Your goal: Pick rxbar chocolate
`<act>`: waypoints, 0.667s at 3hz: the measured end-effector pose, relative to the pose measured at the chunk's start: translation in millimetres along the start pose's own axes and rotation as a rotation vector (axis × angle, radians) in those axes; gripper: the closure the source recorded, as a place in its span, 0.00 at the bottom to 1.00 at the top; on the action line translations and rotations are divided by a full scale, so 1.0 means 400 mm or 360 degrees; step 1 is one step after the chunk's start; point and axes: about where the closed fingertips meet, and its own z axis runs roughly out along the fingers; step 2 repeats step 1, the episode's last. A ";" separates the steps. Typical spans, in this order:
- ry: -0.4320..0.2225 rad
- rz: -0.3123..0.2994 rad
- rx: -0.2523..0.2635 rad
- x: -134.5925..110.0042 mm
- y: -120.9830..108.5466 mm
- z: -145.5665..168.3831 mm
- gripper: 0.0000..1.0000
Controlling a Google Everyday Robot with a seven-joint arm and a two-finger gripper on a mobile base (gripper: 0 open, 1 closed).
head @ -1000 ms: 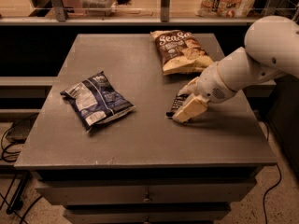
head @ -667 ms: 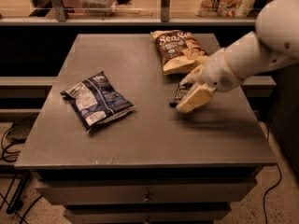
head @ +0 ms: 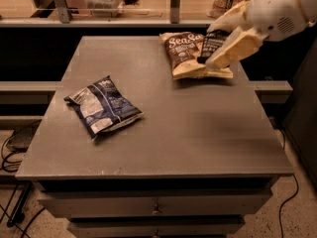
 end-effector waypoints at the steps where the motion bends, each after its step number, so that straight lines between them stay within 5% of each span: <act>1: -0.0025 -0.0037 0.0045 -0.034 -0.019 -0.038 1.00; 2: -0.0025 -0.0037 0.0045 -0.034 -0.019 -0.038 1.00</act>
Offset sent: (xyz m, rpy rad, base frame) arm 0.0000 0.0000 0.0000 0.0000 0.0000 0.0000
